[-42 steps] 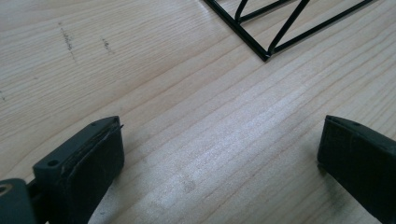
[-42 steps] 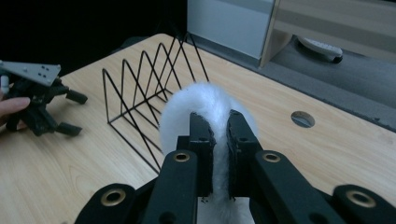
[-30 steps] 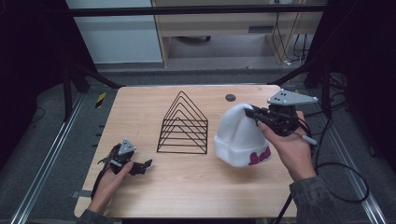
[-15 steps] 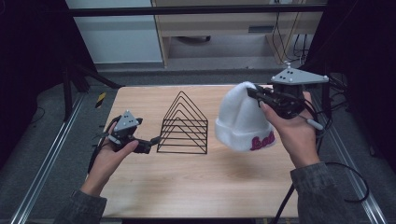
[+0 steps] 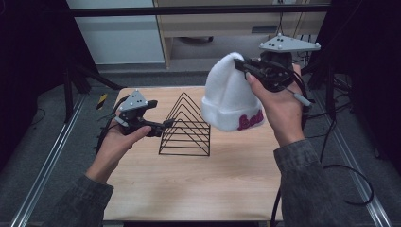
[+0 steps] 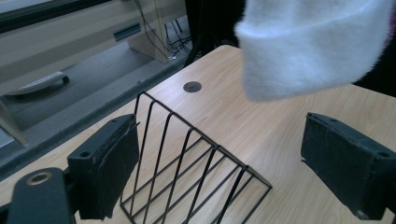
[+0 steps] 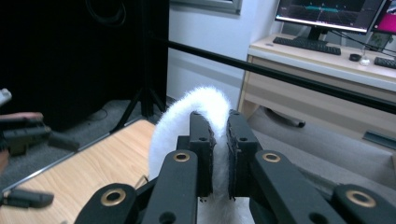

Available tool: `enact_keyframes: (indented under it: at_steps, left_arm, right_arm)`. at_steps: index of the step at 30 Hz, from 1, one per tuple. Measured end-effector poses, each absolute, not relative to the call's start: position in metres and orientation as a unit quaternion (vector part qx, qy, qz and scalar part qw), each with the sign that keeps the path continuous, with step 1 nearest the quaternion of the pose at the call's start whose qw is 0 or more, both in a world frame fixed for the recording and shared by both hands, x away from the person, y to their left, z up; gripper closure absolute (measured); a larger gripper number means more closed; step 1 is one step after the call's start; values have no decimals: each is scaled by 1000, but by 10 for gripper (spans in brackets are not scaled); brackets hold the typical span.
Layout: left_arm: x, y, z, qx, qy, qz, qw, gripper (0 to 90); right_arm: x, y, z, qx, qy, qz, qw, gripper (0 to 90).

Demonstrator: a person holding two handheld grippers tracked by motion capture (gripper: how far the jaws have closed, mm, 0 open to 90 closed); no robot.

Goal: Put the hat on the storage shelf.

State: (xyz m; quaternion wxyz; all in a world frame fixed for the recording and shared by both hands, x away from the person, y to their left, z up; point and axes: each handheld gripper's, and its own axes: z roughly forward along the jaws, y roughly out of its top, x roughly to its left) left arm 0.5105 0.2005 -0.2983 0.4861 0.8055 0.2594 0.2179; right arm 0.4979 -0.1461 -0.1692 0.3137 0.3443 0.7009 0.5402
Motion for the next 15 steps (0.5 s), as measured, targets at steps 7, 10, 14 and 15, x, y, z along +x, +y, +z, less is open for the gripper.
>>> enact_keyframes:
  at_steps: [7, 10, 14, 15]
  left_arm:
    - [513, 201, -296, 805, 256, 216, 490, 143]
    - [514, 203, -295, 805, 256, 215, 490, 144]
    - [514, 206, -294, 802, 263, 220, 490, 146]
    - [514, 207, -294, 801, 264, 220, 491, 147]
  right_arm:
    - [509, -122, -151, 336, 692, 560, 308, 832]
    - [512, -111, -147, 331, 693, 564, 305, 833]
    - [515, -100, -143, 328, 692, 569, 299, 833]
    - [516, -98, -142, 327, 693, 571, 296, 832]
